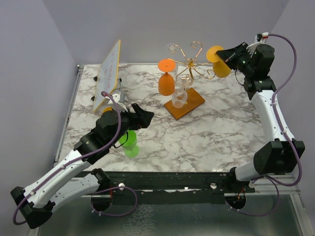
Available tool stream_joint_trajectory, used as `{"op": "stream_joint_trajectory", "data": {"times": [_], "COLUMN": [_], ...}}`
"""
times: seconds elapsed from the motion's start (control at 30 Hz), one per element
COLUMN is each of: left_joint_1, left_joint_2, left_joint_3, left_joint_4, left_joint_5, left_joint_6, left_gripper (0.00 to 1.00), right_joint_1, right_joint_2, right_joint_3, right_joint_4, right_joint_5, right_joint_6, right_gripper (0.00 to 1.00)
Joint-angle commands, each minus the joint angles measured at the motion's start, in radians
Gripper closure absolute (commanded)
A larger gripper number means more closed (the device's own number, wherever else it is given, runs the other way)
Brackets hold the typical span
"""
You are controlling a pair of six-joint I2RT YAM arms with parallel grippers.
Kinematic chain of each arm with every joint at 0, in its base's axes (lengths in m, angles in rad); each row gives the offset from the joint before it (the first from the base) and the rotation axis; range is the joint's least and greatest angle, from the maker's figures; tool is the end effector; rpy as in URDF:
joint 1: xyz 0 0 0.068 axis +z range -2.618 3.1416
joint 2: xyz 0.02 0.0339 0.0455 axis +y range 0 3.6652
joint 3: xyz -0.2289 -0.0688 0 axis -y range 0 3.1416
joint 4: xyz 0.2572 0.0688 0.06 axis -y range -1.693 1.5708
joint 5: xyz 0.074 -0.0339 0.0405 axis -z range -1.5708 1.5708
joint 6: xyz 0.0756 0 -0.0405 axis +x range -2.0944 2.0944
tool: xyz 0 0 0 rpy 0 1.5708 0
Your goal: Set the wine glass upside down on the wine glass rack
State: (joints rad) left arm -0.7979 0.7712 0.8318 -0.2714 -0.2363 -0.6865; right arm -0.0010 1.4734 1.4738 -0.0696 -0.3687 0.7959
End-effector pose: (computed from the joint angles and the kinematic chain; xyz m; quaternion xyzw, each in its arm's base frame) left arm 0.1895 -0.1689 0.3176 -0.0310 0.7751 -0.3545 0.5221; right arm 0.3991 0.0268 0.3914 0.1636 0.7110 0.3832 0.5665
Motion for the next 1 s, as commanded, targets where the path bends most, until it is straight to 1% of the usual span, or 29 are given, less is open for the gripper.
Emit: {"op": "stream_joint_trajectory", "data": {"times": [0.0,0.07,0.23,0.43,0.53,0.63,0.73,0.83,0.97], "left_joint_1": [0.003,0.003,0.003,0.003,0.003,0.004,0.004,0.003,0.003], "left_joint_2": [-0.003,-0.002,0.001,-0.001,-0.001,0.001,0.001,0.003,0.005], "left_joint_3": [-0.008,-0.010,-0.015,-0.019,-0.017,-0.015,-0.014,-0.014,-0.007], "left_joint_4": [-0.002,-0.002,-0.003,-0.003,-0.003,-0.003,-0.003,-0.003,-0.003], "left_joint_5": [-0.021,-0.021,-0.021,-0.024,-0.027,-0.028,-0.029,-0.029,-0.021], "left_joint_6": [0.016,0.018,0.018,0.016,0.019,0.022,0.022,0.022,0.022], "left_gripper": [0.18,0.17,0.17,0.17,0.17,0.17,0.17,0.17,0.17], "right_joint_1": [0.001,0.001,0.001,0.001,0.001,0.001,0.001,0.001,0.001], "right_joint_2": [-0.006,0.014,0.071,0.105,0.114,0.118,0.114,0.106,0.099], "right_joint_3": [0.003,0.018,0.064,0.078,0.089,0.107,0.116,0.119,0.130], "right_joint_4": [0.009,0.007,0.005,0.022,0.019,0.001,-0.022,-0.036,-0.067], "right_joint_5": [0.062,0.062,0.015,-0.046,-0.056,-0.047,-0.026,-0.018,-0.012], "right_joint_6": [-0.033,-0.038,-0.053,-0.049,-0.051,-0.061,-0.073,-0.084,-0.090], "right_gripper": [0.99,0.99,0.92,0.86,0.77,0.62,0.51,0.44,0.41]}}
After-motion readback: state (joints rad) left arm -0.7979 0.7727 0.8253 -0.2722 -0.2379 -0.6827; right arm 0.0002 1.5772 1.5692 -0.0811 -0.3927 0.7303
